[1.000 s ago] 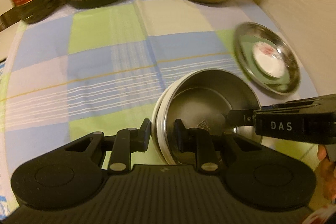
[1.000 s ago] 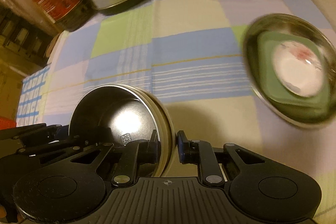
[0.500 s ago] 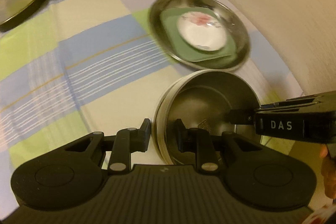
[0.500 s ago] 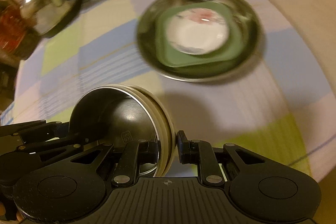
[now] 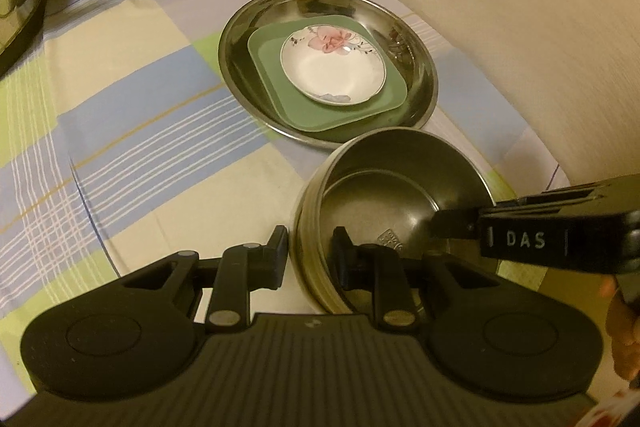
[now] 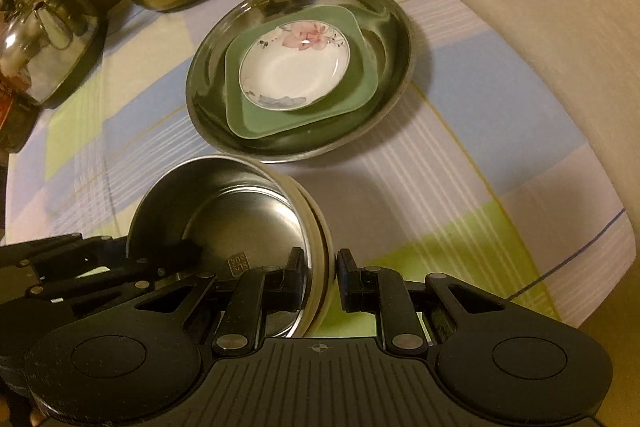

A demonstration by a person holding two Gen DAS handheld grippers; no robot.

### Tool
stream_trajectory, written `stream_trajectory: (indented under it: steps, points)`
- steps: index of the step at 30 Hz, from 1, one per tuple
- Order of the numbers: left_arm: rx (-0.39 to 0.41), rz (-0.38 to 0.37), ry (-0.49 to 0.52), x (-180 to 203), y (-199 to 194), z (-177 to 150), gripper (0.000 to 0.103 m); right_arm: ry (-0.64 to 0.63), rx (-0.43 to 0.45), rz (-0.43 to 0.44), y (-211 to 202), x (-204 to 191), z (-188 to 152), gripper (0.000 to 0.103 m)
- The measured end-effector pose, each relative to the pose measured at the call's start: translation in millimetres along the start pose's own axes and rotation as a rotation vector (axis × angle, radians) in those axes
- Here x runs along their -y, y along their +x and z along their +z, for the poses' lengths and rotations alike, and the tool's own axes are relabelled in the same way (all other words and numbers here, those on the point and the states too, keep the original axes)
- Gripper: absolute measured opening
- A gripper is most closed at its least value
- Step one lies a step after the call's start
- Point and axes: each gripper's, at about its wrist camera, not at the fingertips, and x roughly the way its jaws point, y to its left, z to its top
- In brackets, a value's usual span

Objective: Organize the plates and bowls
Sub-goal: 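Carry the bowl stack with the left gripper toward the steel basin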

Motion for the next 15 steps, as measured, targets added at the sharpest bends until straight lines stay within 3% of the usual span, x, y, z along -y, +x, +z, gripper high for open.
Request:
stream_trajectory:
  steps: [9,15]
  points:
    - [0.012,-0.027,-0.054,-4.8,-2.4,-2.9,0.023,0.025,0.034,0.04,-2.1,7.5,-8.9,0.018]
    - [0.028,-0.002,-0.083,-1.1,-5.0,-7.8,0.024,-0.042,0.041,0.057,-1.3,7.2,-9.5,0.018]
